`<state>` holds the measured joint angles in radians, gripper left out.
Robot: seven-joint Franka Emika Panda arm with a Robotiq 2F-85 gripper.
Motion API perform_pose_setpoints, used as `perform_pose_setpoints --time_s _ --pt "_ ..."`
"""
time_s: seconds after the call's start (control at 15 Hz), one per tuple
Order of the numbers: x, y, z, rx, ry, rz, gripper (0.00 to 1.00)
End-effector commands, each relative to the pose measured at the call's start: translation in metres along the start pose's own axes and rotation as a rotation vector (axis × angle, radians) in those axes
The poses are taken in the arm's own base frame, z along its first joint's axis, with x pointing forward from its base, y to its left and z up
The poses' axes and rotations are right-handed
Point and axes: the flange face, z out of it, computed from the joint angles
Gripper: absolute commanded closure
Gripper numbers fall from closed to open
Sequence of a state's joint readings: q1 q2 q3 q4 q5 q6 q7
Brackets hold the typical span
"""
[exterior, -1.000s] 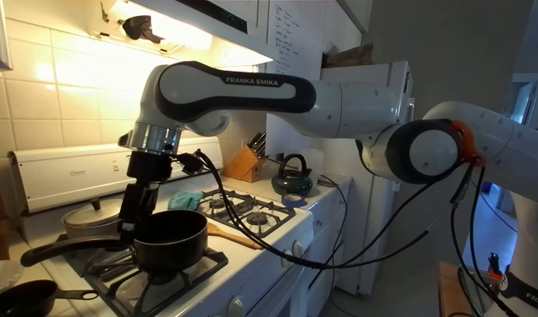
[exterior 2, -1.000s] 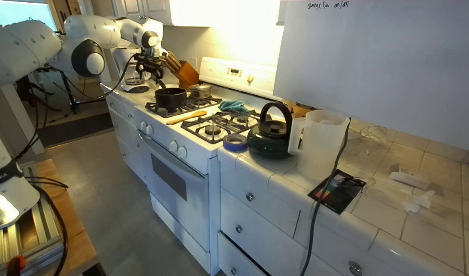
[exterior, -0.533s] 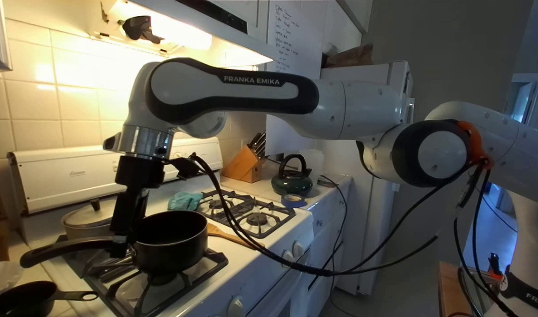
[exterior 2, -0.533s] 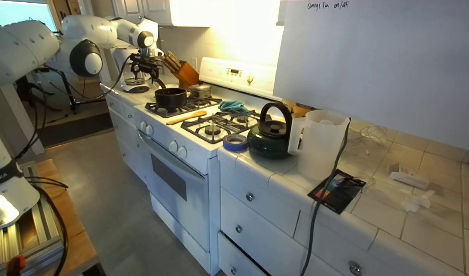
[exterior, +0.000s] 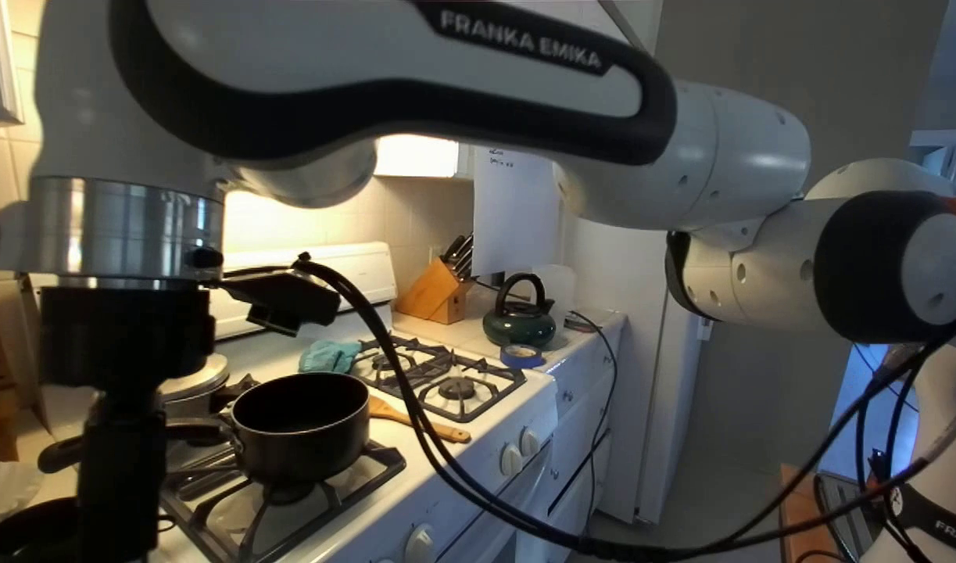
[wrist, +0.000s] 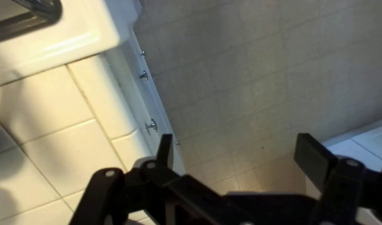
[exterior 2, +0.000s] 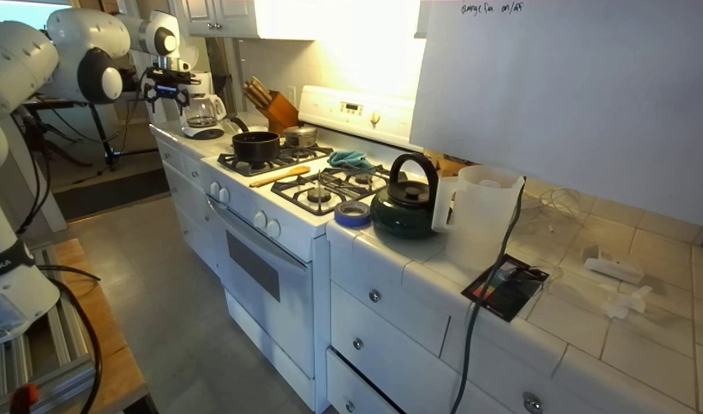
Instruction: Move the pot slightly to the left
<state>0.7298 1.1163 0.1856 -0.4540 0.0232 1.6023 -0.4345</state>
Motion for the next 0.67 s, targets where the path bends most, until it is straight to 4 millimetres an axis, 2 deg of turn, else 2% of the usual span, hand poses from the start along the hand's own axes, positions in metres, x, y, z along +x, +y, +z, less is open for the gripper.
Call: perform_pose_setpoints --time_s 0.0,0.2,0.33,0.47,0.53,0.6 --pt "0.012 -0.05 -0.009 -0.038 -0.072 -0.038 0.0" --pt "0.025 -0.08 -0.013 -0.078 -0.057 -0.051 0.0" --pt "0.031 -0.092 -0.017 -0.112 -0.047 -0.031 0.0" --pt "0.037 -0.095 -0.023 -0.167 -0.014 0.013 0.0" --pt "0.033 -0.091 -0.012 -0.101 -0.031 -0.026 0.0" --pt "0.035 -0.093 -0.015 -0.121 -0.022 -0.013 0.0"
